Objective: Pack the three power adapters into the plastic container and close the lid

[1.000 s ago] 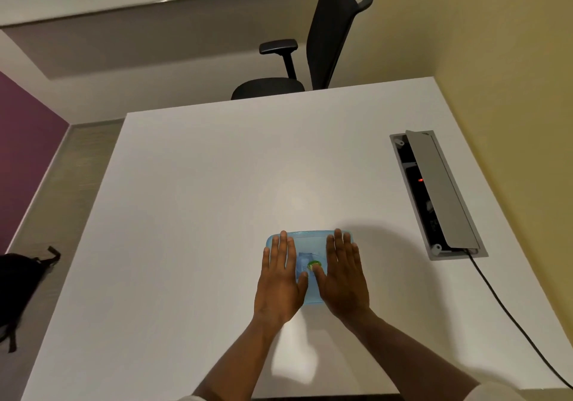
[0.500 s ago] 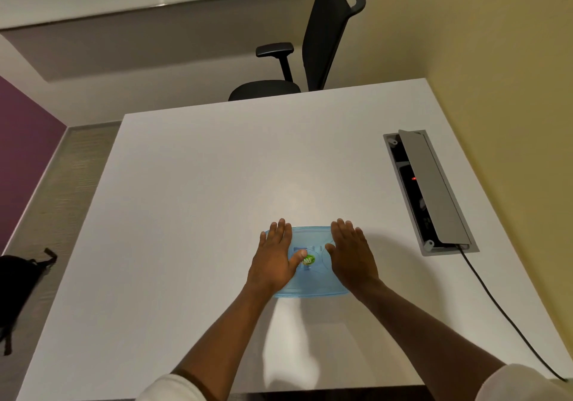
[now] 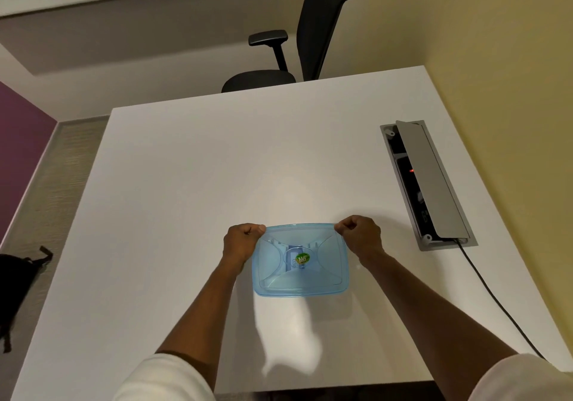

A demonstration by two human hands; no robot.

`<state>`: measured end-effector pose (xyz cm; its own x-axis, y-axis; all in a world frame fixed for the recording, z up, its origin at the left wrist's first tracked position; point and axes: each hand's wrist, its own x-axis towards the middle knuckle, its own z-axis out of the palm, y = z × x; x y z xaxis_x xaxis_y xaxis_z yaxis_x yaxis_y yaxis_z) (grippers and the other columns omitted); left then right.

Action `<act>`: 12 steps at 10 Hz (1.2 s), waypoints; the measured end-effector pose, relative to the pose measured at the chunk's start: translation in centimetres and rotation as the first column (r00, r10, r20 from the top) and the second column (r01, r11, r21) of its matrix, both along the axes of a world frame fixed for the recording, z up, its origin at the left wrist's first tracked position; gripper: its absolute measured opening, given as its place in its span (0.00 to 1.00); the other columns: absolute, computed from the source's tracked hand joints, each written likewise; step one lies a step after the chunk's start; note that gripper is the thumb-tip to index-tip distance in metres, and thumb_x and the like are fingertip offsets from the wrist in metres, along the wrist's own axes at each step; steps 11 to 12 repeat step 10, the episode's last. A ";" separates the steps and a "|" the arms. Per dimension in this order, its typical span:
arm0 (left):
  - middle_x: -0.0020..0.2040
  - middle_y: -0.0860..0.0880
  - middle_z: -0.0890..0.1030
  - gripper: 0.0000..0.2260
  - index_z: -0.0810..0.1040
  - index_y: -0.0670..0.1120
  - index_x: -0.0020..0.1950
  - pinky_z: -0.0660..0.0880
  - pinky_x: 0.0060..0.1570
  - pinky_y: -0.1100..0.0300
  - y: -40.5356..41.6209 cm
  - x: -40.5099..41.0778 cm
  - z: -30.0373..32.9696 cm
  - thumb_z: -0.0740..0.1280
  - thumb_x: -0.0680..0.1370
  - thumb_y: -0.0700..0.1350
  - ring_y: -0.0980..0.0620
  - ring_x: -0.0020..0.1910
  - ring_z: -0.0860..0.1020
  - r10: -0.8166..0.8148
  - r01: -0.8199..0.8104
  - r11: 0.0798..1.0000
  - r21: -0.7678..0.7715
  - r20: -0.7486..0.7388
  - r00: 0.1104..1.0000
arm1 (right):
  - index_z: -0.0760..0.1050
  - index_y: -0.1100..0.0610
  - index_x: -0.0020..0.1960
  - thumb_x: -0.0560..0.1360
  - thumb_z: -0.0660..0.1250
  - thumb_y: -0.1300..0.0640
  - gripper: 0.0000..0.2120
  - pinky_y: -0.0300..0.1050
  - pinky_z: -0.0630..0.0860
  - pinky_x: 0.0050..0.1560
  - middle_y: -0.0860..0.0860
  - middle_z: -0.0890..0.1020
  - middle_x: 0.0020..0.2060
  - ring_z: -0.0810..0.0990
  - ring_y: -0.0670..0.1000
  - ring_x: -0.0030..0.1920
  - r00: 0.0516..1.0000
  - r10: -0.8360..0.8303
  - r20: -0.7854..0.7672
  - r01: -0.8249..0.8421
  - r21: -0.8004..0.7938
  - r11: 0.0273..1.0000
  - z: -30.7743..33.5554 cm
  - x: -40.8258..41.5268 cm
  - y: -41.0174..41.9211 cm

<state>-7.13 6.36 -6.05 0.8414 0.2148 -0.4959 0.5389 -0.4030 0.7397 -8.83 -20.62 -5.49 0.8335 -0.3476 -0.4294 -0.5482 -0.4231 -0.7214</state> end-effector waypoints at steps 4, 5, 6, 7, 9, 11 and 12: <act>0.41 0.49 0.78 0.07 0.81 0.42 0.46 0.76 0.50 0.51 0.7 -3.9 1.6 0.72 0.75 0.46 0.49 0.41 0.75 0.013 -0.015 0.999 0.040 0.052 0.999 | 0.77 0.63 0.40 0.72 0.72 0.48 0.17 0.48 0.75 0.42 0.53 0.80 0.36 0.79 0.56 0.40 0.994 -0.056 -0.099 0.060 0.031 0.998 1.3 -3.8 0.9; 0.43 0.48 0.80 0.08 0.81 0.42 0.52 0.77 0.53 0.47 1.2 -5.9 1.8 0.72 0.76 0.45 0.48 0.42 0.76 0.038 -0.038 0.999 0.007 -0.002 0.999 | 0.73 0.58 0.36 0.73 0.72 0.47 0.16 0.54 0.79 0.46 0.54 0.80 0.35 0.81 0.59 0.40 0.986 -0.055 -0.160 0.063 0.045 0.997 1.2 -6.0 1.1; 0.43 0.45 0.81 0.06 0.81 0.42 0.51 0.79 0.47 0.49 1.6 -8.4 1.3 0.71 0.76 0.43 0.46 0.42 0.78 0.032 -0.036 0.998 -0.047 -0.089 0.996 | 0.71 0.57 0.35 0.71 0.73 0.51 0.14 0.56 0.81 0.47 0.56 0.82 0.37 0.82 0.60 0.40 0.982 -0.067 -0.179 0.077 0.049 0.996 0.9 -8.6 1.6; 0.41 0.44 0.79 0.02 0.81 0.42 0.46 0.80 0.47 0.49 1.3 -9.3 1.3 0.70 0.77 0.41 0.46 0.39 0.77 0.021 -0.028 0.998 -0.060 -0.107 0.994 | 0.74 0.59 0.39 0.71 0.75 0.53 0.12 0.56 0.82 0.47 0.57 0.84 0.39 0.83 0.61 0.42 0.983 -0.088 -0.159 0.096 0.043 0.994 0.9 -9.3 1.6; 0.61 0.43 0.79 0.21 0.74 0.42 0.69 0.74 0.62 0.52 0.2 -9.9 2.3 0.69 0.77 0.45 0.43 0.59 0.79 -0.148 0.139 0.955 0.262 0.016 0.989 | 0.75 0.62 0.54 0.71 0.73 0.57 0.15 0.51 0.77 0.52 0.58 0.82 0.50 0.80 0.60 0.52 1.000 0.005 -0.031 -0.009 -0.148 0.989 2.3 -9.7 2.2; 0.80 0.45 0.59 0.31 0.56 0.44 0.80 0.62 0.74 0.53 -0.5 -11.3 2.5 0.64 0.80 0.50 0.46 0.79 0.59 -0.347 0.281 0.868 0.410 0.095 0.933 | 0.71 0.63 0.63 0.71 0.69 0.63 0.21 0.52 0.77 0.54 0.60 0.78 0.57 0.78 0.62 0.56 0.959 0.223 0.177 -0.153 -0.341 0.928 2.6 -11.3 3.2; 0.80 0.45 0.59 0.31 0.56 0.44 0.80 0.62 0.74 0.53 -0.5 -11.3 2.5 0.64 0.80 0.50 0.46 0.79 0.59 -0.347 0.281 0.868 0.410 0.095 0.933 | 0.71 0.63 0.63 0.71 0.69 0.63 0.21 0.52 0.77 0.54 0.60 0.78 0.57 0.78 0.62 0.56 0.959 0.223 0.177 -0.153 -0.341 0.928 2.6 -11.3 3.2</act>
